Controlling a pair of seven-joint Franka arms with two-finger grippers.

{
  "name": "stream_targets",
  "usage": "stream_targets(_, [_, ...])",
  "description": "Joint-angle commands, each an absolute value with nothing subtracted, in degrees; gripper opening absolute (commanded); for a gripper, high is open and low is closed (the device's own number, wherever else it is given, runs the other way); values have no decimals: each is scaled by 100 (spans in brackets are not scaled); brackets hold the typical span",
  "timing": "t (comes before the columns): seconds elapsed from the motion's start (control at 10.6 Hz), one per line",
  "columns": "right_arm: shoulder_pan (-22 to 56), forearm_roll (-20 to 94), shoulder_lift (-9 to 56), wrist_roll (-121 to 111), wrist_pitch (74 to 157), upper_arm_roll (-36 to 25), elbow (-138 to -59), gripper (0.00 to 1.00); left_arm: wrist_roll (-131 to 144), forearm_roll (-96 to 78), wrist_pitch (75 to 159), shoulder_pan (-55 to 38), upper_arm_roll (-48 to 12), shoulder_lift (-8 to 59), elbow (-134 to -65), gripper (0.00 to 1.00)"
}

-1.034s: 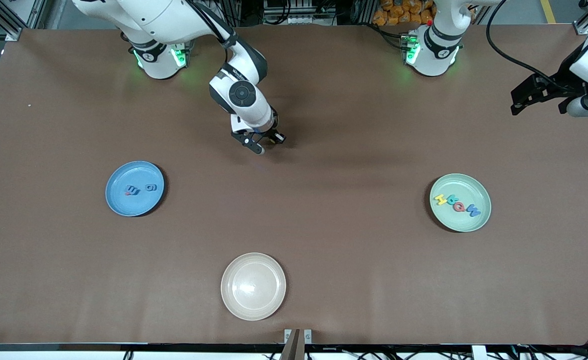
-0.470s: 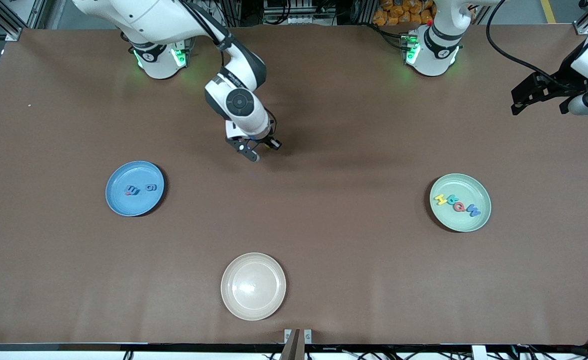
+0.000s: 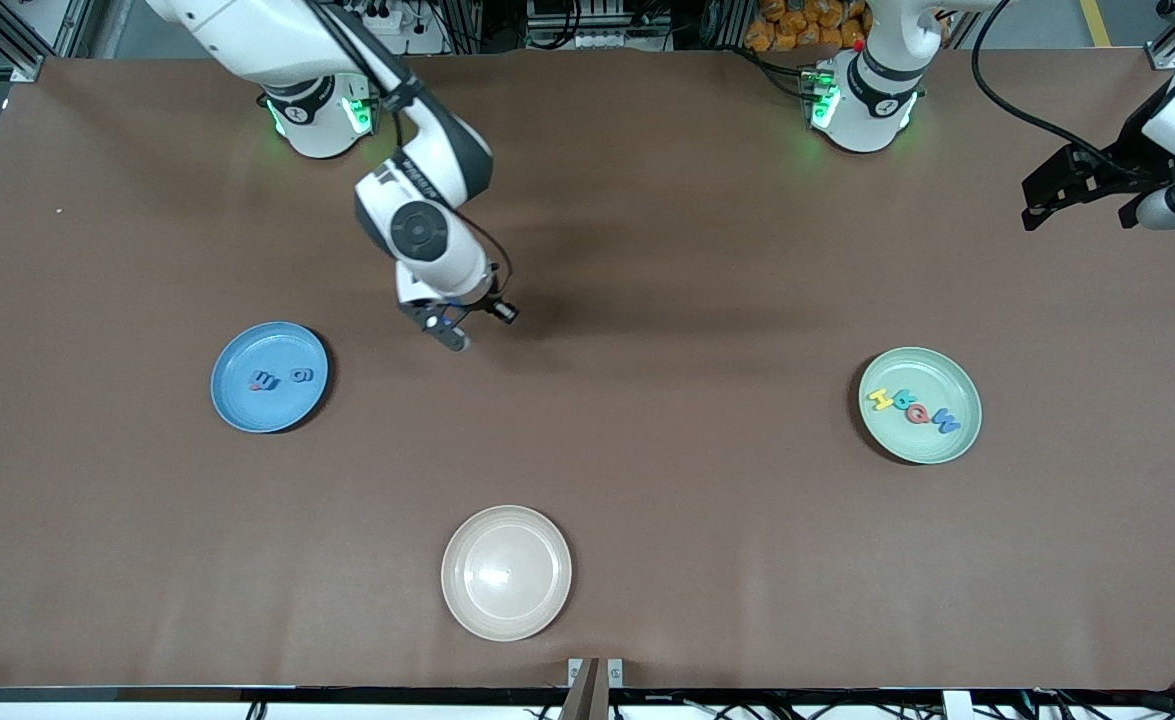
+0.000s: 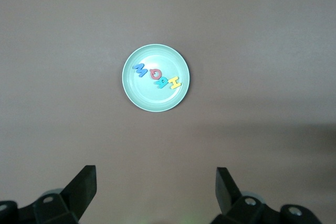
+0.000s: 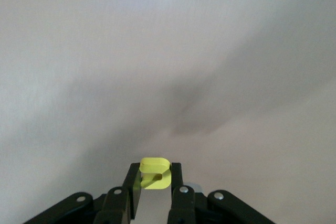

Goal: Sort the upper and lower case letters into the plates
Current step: 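Carry the yellow u over the blue plate with the right gripper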

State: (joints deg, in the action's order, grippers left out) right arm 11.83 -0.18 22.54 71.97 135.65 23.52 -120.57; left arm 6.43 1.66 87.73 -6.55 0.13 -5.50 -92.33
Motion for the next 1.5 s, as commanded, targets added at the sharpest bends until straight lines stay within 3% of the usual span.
stream_targets(0.0, [565, -26, 2022, 6585, 13229, 2452, -12024, 0, 721, 26, 8754, -642, 26, -492, -9088, 100])
stream_targets(0.56, [-789, -70, 2056, 4425, 12384, 2347, -11531, 0, 782, 26, 8833, -712, 26, -422, -9088, 100])
stream_targets(1.41, [-1020, -123, 2337, 1312, 12656, 626, -11417, 0, 782, -18, 8833, -729, 18, -369, -9097, 100])
